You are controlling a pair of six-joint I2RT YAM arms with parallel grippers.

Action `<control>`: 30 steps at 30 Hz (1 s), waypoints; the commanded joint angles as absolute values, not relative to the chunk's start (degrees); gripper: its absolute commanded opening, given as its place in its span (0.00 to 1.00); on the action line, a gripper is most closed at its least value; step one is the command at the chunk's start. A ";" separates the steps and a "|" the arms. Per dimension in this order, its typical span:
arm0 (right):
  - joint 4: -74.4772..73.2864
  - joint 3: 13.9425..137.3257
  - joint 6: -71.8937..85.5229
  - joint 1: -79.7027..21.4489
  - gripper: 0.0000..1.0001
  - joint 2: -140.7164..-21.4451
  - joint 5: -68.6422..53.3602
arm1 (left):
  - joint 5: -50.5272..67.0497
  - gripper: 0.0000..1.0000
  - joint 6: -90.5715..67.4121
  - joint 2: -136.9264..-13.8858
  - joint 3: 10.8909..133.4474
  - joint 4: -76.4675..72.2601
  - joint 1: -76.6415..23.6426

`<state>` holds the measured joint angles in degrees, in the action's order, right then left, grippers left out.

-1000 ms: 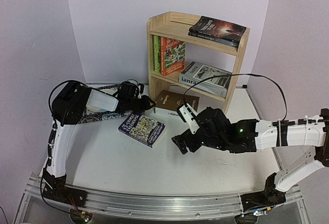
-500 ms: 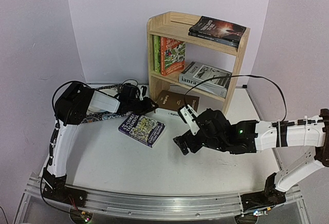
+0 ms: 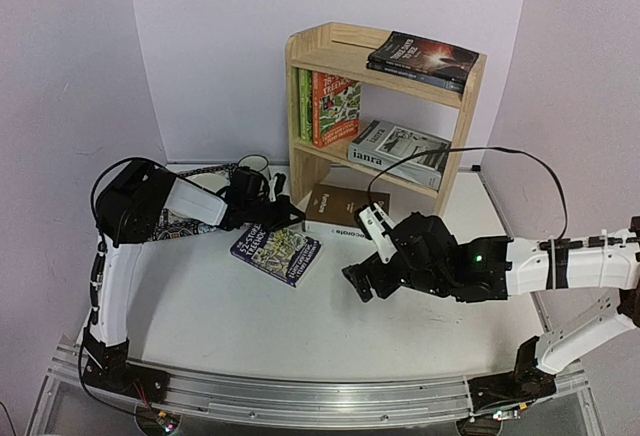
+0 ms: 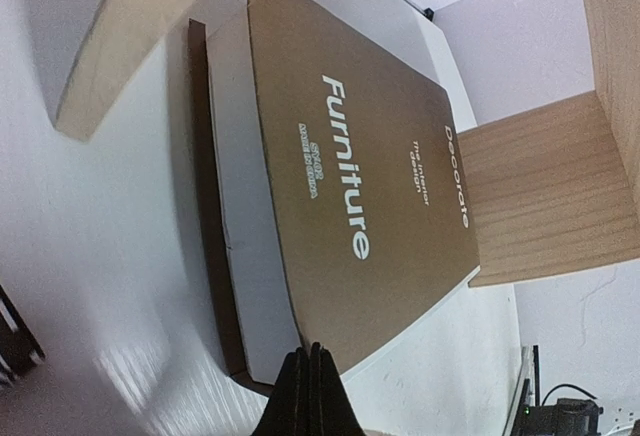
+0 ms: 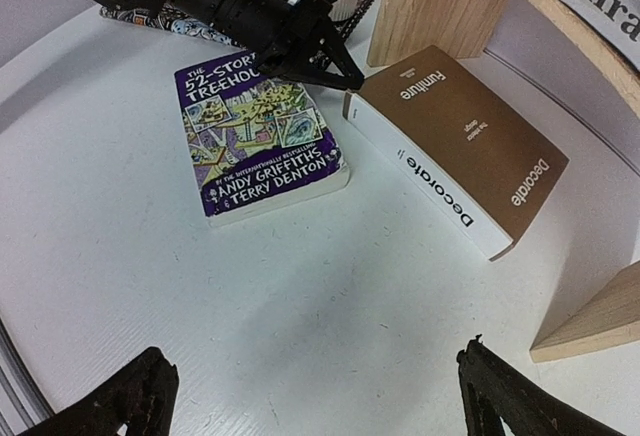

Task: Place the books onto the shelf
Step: Move the book to the center of the board.

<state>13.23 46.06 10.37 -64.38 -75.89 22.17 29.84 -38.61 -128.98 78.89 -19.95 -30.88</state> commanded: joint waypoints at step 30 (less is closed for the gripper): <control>28.24 34.57 9.37 -64.21 0.98 -77.84 23.93 | 29.40 0.32 -35.44 -93.96 47.18 -18.82 -45.53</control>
<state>22.05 34.74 12.80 -64.27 -75.95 25.95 31.79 -36.52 -99.34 48.31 -17.47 -45.07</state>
